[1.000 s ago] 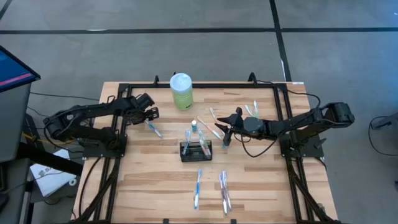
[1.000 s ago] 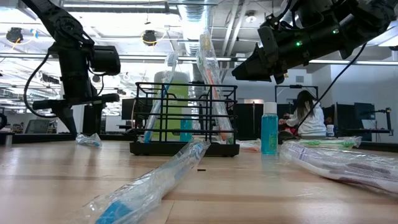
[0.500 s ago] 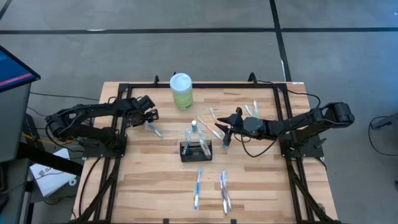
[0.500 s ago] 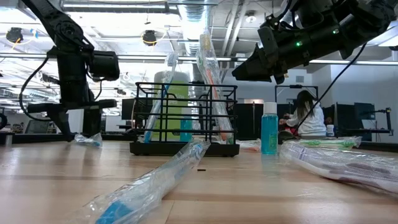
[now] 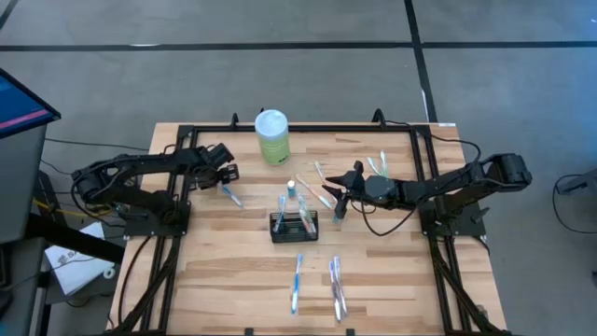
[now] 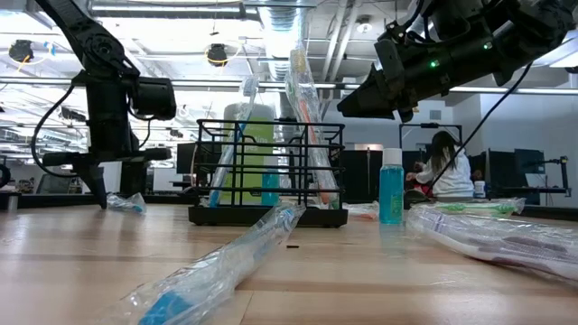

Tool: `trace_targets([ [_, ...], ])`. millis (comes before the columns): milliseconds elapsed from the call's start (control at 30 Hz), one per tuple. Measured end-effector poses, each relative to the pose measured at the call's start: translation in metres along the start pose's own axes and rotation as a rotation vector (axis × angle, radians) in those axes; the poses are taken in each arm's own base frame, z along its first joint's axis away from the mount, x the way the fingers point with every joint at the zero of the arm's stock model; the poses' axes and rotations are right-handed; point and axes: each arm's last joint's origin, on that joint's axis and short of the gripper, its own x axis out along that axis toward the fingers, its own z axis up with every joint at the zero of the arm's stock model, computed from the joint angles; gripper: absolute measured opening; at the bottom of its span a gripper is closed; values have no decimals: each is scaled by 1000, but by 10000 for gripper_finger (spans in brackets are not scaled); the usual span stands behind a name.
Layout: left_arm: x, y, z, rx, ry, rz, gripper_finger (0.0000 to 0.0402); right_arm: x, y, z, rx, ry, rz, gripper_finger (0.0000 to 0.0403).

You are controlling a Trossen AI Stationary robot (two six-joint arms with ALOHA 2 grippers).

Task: Pick & Place toothbrushing station
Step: Put the top blue toothbrush into the wire organizer

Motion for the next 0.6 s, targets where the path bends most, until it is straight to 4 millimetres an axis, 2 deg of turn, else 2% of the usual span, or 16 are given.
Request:
trace_targets([
  [200,0,1,0,37,-8,11,124,0,0,0,-2,3,-1,118],
  [600,1,-3,2,103,-44,-17,9,0,0,0,6,4,0,118],
])
